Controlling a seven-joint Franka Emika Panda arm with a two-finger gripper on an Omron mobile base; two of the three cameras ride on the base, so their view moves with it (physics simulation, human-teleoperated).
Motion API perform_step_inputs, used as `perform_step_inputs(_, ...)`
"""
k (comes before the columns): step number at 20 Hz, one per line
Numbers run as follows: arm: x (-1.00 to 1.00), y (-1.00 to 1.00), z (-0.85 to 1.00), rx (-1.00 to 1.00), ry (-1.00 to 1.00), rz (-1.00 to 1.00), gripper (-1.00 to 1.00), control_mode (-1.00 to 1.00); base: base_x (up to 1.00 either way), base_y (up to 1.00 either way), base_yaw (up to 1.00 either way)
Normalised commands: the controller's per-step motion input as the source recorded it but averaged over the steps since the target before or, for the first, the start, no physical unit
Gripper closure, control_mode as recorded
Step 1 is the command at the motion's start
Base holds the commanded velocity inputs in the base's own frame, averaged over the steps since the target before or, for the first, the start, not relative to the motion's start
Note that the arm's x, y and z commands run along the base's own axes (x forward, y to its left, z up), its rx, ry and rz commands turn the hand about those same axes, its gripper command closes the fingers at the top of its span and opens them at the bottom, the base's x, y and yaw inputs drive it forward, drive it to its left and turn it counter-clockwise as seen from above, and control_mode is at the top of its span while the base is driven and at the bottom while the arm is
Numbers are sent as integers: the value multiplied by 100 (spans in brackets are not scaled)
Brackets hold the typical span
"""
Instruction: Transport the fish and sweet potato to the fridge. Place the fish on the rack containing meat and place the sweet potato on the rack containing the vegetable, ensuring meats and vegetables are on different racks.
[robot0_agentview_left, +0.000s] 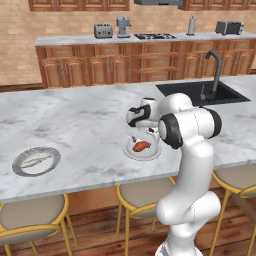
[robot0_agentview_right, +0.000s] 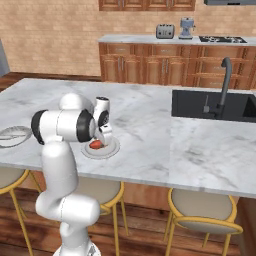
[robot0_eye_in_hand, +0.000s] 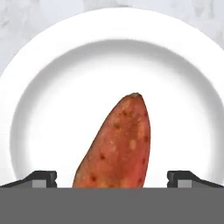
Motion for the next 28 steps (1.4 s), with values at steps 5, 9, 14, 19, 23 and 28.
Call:
perform_step_inputs(5, -3, 0, -32, 7, 0, 0, -100, -100, 0, 0, 0)
perform_step_inputs(9, -9, 0, -24, 9, 0, -1, -100, -100, 0, 0, 0)
perform_step_inputs(14, 0, 20, -38, 6, 0, -3, 100, -100, 0, 0, 0)
perform_step_inputs(19, -7, 14, -25, 3, -2, -3, 100, -100, 0, 0, 0)
perform_step_inputs(23, -8, 5, -24, 1, -1, -2, 100, -100, 0, 0, 0)
perform_step_inputs(28, 0, 0, -2, 0, 0, 0, 100, -100, 0, 0, 0)
